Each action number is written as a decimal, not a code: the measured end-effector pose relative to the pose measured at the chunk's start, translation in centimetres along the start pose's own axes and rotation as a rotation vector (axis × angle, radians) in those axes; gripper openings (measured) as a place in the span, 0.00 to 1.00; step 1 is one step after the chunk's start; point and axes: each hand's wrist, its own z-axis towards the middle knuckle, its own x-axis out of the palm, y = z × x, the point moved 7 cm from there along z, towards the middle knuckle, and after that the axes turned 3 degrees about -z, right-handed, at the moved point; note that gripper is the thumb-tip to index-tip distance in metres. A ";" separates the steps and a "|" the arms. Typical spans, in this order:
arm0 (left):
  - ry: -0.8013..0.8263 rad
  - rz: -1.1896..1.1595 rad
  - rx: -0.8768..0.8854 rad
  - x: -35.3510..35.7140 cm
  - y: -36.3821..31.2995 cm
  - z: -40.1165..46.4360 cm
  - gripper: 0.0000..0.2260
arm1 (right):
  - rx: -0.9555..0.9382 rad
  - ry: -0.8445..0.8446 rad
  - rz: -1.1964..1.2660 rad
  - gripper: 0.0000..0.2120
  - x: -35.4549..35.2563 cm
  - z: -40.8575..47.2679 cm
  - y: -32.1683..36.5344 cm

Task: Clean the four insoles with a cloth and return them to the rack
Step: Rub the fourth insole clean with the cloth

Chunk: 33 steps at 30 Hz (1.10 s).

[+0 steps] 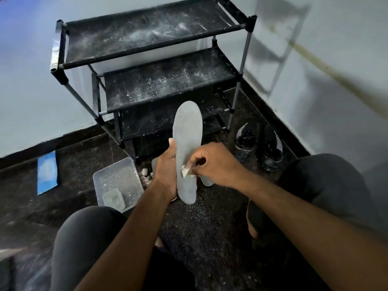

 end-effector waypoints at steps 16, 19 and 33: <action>-0.013 -0.163 -0.035 -0.9 0.3 0.5 0.37 | 0.020 0.632 0.097 0.10 3.1 -2.4 0.8; -0.017 -0.163 -0.039 -1.5 0.3 0.7 0.37 | 0.076 0.500 0.310 0.09 1.1 -1.6 0.6; -0.105 -0.091 -0.011 -1.1 1.3 0.2 0.25 | 0.432 -0.291 0.105 0.03 -3.1 -0.1 -6.8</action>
